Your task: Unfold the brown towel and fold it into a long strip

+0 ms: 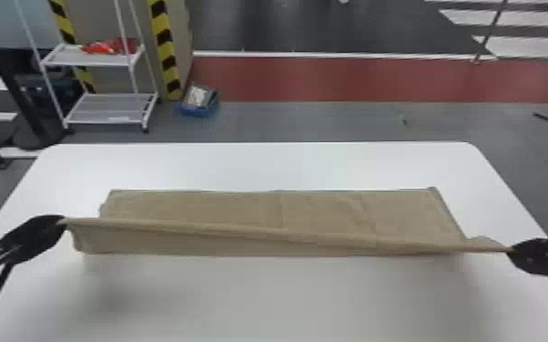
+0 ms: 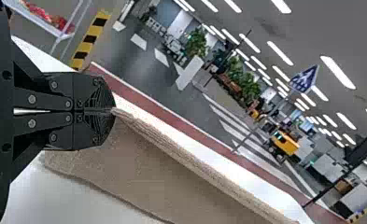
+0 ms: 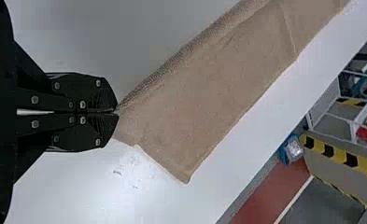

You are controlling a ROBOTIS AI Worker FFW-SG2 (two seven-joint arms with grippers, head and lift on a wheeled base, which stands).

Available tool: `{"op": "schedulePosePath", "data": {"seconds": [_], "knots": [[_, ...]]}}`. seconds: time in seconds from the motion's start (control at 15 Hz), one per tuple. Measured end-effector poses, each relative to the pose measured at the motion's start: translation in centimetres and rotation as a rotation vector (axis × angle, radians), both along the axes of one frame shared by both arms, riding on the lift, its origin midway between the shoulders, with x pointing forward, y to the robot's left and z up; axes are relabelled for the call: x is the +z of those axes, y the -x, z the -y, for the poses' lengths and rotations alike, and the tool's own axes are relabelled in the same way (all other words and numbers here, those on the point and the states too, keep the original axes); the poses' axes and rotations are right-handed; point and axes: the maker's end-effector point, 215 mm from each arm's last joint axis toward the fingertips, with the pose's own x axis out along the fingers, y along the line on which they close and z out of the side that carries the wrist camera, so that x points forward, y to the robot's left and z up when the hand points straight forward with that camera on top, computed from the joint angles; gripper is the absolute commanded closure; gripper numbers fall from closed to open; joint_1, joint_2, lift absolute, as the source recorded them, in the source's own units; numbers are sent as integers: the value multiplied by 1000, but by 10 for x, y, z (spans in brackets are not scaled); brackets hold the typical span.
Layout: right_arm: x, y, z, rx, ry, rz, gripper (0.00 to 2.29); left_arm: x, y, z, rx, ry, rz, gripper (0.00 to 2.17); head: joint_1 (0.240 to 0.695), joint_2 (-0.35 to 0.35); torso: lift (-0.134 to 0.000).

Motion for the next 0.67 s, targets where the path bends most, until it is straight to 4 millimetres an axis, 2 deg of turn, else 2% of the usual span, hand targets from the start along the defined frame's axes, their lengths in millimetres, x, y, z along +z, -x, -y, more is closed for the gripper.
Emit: {"op": "schedulePosePath", "data": {"seconds": [0.2,0.4,0.67], "knots": [[-3,-21,-1,-63,-57,-31,2017,-15,-34,5,26,-31,-95,1622,695,-39,-126],[-10,-44,-5,-82,-77,-57,2017,-20,-60,11,45,-24,-136,1622,695,-37,-126],[-15,-73,-9,-105,-97,-85,2017,-26,-83,21,57,-30,-177,1622,695,-43,-126]]}}
